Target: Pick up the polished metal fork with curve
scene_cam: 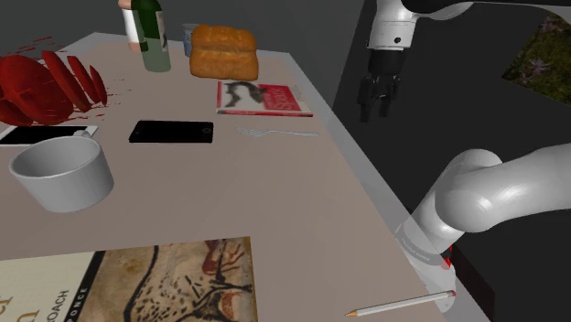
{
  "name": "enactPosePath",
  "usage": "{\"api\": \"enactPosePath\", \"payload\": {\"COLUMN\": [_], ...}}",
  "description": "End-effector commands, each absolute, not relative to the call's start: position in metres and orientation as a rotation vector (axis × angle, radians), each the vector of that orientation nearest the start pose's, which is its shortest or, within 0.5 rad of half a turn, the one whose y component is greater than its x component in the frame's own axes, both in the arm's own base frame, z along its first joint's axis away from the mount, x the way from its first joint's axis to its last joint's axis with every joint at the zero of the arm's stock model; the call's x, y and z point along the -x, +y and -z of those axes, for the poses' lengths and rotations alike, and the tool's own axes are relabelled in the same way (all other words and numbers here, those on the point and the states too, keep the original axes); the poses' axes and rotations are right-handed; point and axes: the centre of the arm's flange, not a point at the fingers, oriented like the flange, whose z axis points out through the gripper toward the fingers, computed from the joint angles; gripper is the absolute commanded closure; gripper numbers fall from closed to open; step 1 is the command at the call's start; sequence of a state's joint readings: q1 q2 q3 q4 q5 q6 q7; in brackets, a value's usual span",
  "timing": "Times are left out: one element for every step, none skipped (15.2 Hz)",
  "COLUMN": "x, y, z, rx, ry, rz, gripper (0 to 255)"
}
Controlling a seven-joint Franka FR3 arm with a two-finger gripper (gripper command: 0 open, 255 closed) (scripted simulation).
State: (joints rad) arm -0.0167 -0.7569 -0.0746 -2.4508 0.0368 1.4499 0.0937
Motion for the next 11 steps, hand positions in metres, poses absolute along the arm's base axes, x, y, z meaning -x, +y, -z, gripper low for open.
{"api": "enactPosePath", "payload": {"x": [-0.293, -0.303, -0.314, -0.324, -0.334, -0.344, -0.353, -0.363, -0.372, -0.381, -0.389], "y": [-0.027, -0.021, -0.015, -0.009, -0.003, 0.004, 0.011, 0.019, 0.027, 0.035, 0.044], "z": [-0.529, -0.526, -0.523, -0.520, -0.518, -0.516, -0.514, -0.512, -0.510, -0.508, -0.507], "rx": [3.024, 3.032, 3.040, 3.045, 3.050, 3.054, 3.056, 3.058, 3.058, 3.057, 3.055], "ry": [0.240, 0.183, 0.125, 0.068, 0.010, -0.047, -0.105, -0.163, -0.221, -0.278, -0.336], "rz": [-0.376, -0.358, -0.340, -0.322, -0.303, -0.285, -0.266, -0.248, -0.229, -0.210, -0.191], "gripper": [0, 0, 0, 0, 0, 0, 0, 0, 0, 0, 0]}}
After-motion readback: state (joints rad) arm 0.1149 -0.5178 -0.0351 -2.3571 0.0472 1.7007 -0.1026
